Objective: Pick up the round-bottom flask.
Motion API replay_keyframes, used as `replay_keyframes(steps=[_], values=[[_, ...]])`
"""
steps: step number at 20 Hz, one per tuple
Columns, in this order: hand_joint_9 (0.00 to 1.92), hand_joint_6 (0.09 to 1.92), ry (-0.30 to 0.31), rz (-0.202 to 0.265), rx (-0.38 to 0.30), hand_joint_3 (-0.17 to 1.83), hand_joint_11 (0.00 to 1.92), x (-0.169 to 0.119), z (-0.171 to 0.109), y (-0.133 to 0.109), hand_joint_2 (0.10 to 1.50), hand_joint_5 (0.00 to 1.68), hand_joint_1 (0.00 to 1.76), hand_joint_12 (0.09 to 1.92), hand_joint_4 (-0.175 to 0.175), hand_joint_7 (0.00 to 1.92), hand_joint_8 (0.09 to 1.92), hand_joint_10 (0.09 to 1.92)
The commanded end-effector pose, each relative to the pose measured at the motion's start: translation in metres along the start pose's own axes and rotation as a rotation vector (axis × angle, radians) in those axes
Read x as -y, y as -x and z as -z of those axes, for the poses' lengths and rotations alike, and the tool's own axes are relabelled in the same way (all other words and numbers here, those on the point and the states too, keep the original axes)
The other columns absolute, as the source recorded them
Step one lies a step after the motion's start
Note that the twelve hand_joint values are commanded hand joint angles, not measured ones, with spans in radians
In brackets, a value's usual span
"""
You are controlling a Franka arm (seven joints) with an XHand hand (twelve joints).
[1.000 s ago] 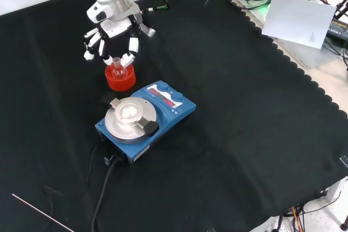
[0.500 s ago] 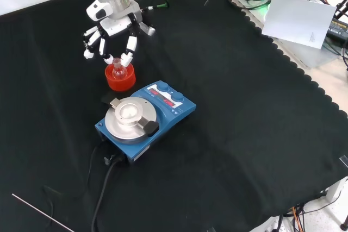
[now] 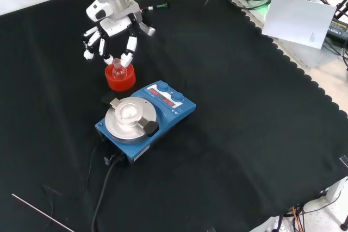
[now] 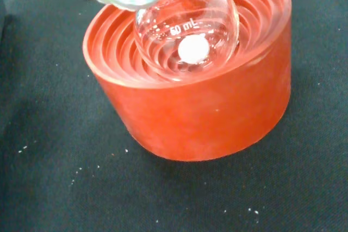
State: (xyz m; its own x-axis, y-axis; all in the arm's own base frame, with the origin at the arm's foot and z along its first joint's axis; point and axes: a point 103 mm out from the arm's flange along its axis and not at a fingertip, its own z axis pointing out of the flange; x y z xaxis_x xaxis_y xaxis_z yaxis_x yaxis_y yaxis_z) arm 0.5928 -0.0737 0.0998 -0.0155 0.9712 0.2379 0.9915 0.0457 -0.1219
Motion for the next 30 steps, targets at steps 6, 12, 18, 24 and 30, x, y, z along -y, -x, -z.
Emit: replay_keyframes(steps=[6,12,18,24,30], values=[[0.43,0.92,-0.014,0.007,-0.002,0.70,0.00,-0.0013,-0.0024,-0.0013,0.63,0.84,0.86,1.28,-0.019,0.29,0.52,0.57],[0.42,0.92,-0.015,0.007,0.000,0.70,0.00,-0.0014,-0.0027,-0.0012,0.61,0.79,0.85,1.27,-0.016,0.28,0.52,0.57],[0.42,0.91,-0.017,0.010,0.003,0.70,0.00,-0.0033,-0.0043,-0.0038,0.60,0.79,0.85,1.27,-0.014,0.28,0.53,0.57],[0.42,0.91,-0.011,0.008,0.021,0.69,0.00,-0.0047,-0.0048,-0.0057,0.62,0.87,0.85,1.26,-0.003,0.29,0.53,0.58],[0.48,0.98,0.052,0.009,0.059,0.55,0.00,-0.0033,-0.0012,-0.0069,0.80,1.05,1.04,1.32,0.161,0.34,0.54,0.58]])
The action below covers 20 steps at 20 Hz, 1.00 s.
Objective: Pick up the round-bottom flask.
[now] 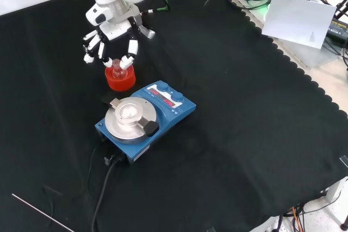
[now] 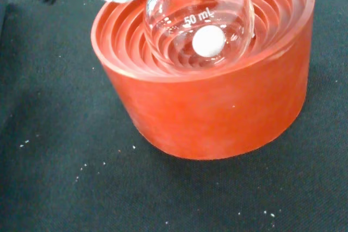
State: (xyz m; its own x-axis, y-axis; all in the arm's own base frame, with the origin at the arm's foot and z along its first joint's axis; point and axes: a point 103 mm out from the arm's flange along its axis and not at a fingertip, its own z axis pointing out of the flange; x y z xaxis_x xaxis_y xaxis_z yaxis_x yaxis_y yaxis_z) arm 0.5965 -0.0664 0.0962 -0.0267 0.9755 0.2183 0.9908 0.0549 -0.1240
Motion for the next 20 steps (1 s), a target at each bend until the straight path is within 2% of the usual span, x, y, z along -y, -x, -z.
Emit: replay_keyframes(steps=[1,5,13,17,20], values=[[0.50,1.00,0.063,-0.002,0.040,0.60,0.01,0.002,0.005,0.000,0.77,1.06,1.05,1.33,0.169,0.36,0.54,0.57],[0.55,1.04,0.073,-0.005,0.034,0.74,0.04,0.002,0.013,0.000,0.71,1.08,1.07,1.35,0.175,0.40,0.54,0.55],[0.57,1.01,0.063,-0.008,0.039,0.78,0.05,0.006,0.047,-0.015,0.67,1.11,1.08,1.35,0.175,0.41,0.54,0.55],[0.57,1.00,0.074,-0.009,0.019,0.78,0.05,0.008,0.062,-0.024,0.67,1.12,1.09,1.35,0.175,0.41,0.54,0.55],[0.57,0.99,0.063,-0.011,0.043,0.79,0.05,0.013,0.073,-0.028,0.66,1.12,1.09,1.35,0.175,0.41,0.54,0.55]])
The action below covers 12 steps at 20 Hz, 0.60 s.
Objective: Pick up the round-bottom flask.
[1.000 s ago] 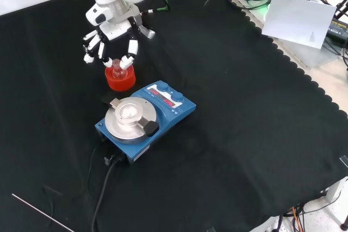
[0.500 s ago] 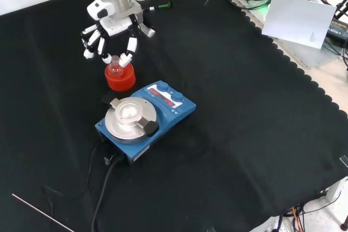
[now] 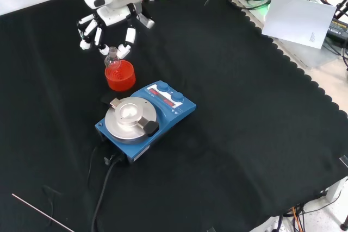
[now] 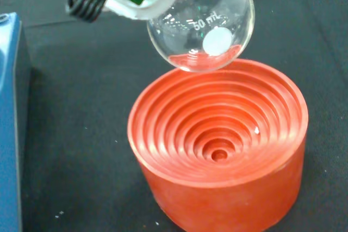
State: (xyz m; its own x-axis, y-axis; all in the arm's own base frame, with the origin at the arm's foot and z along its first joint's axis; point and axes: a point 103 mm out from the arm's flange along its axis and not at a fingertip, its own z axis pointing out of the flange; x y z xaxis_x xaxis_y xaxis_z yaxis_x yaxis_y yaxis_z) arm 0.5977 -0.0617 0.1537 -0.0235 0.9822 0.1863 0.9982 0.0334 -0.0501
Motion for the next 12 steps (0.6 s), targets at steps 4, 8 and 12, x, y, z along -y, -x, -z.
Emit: replay_keyframes(steps=[4,8,12], values=[[0.57,0.99,-0.016,0.002,0.023,0.79,0.05,0.011,0.031,-0.020,0.66,1.13,1.09,1.35,0.175,0.41,0.54,0.55],[0.57,0.98,-0.020,0.010,0.021,0.79,0.06,0.014,0.033,-0.024,0.65,1.13,1.09,1.35,0.175,0.41,0.54,0.55],[0.57,0.97,-0.022,0.013,0.022,0.79,0.06,0.015,0.034,-0.025,0.65,1.14,1.09,1.35,0.175,0.41,0.54,0.55]])
